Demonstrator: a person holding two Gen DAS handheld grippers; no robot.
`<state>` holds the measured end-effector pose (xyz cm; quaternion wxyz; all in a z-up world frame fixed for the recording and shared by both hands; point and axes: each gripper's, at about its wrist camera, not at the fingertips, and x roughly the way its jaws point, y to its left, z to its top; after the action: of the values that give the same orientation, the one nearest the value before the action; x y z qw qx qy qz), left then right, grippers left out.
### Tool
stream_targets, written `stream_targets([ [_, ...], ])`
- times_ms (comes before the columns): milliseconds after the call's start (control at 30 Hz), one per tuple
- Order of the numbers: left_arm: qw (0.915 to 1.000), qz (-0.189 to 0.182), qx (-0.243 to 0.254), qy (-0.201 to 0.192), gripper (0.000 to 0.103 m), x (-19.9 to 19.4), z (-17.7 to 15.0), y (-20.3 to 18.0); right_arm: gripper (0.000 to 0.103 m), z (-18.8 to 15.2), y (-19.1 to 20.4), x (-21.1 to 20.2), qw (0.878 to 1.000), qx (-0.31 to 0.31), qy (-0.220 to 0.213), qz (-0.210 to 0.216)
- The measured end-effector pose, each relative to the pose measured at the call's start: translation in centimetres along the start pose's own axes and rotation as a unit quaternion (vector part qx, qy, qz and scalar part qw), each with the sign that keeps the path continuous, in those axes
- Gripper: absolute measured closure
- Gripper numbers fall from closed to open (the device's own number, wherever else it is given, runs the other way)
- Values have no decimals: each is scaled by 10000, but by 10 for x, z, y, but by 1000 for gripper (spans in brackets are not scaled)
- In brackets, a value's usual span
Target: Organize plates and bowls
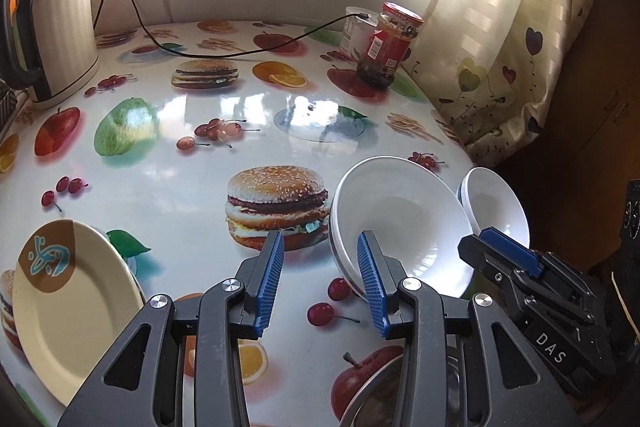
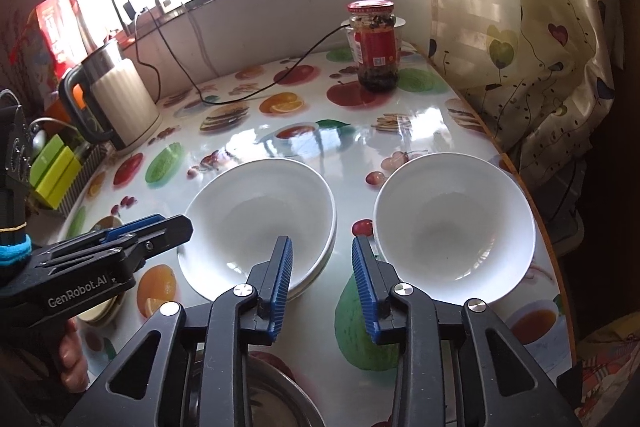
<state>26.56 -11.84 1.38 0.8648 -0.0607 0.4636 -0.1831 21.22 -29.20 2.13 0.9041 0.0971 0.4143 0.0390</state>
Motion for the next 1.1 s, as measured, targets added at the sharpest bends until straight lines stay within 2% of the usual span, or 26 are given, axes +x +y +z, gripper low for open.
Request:
stream_targets([
  [133,10000,-42,37,50,63,8,2,-3,75,2,-1,6,10000,17,20,28],
  [267,9999,-80,29,57,65,11,3,-4,82,3,-1,11,10000,6,77,19],
  [667,9999,-19,155,61,89,15,3,-10,88,3,-1,14,9999,32,72,63],
  [1100,9997,65,240,37,89,16,2,-13,88,3,-1,14,9999,110,55,83],
])
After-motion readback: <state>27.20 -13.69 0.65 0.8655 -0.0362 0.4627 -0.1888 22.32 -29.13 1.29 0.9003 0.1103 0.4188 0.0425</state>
